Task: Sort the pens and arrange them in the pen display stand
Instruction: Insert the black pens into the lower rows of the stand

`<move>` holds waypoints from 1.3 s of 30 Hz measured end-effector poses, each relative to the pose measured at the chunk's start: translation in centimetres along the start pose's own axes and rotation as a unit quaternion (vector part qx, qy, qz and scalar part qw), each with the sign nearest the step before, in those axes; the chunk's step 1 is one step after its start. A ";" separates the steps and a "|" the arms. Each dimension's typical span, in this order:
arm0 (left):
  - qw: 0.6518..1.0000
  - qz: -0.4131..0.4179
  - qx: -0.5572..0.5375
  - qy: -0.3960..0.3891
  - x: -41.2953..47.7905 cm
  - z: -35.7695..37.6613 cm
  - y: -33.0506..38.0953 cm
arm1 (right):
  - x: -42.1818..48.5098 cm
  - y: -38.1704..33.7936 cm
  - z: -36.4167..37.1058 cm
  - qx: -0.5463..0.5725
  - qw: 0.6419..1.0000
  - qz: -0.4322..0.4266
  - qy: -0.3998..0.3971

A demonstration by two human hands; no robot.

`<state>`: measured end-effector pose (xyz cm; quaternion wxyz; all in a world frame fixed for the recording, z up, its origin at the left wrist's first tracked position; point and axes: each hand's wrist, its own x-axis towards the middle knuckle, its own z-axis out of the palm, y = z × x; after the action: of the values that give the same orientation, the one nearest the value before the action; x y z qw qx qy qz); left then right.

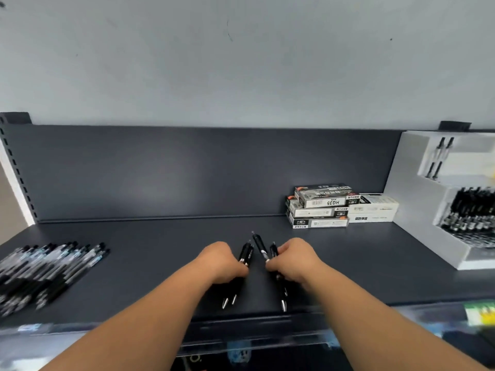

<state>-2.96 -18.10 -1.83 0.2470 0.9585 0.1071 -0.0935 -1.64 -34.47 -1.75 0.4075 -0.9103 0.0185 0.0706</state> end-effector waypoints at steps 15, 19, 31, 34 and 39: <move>0.991 0.128 -0.008 0.026 -3.8 2.0 7.5 | -5.2 5.8 -8.9 0.289 0.955 -0.045 0.044; 0.953 0.225 -0.203 0.021 -7.6 4.3 13.0 | -6.7 9.1 -13.4 0.299 0.948 -0.066 0.088; 0.929 0.275 -0.243 0.041 -14.3 15.5 27.2 | -11.7 19.8 -24.2 0.256 0.954 -0.114 0.104; 0.926 0.289 -0.239 0.046 -15.1 17.1 29.7 | -12.1 21.9 -26.7 0.260 0.954 -0.116 0.094; 0.927 0.281 -0.248 0.027 -14.7 18.2 31.9 | -11.1 23.7 -28.6 0.265 0.954 -0.112 0.078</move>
<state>-11.33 -56.71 0.45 0.4902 0.8596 -0.1399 0.0352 -11.57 -71.85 1.10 0.6366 -0.7685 -0.0339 -0.0548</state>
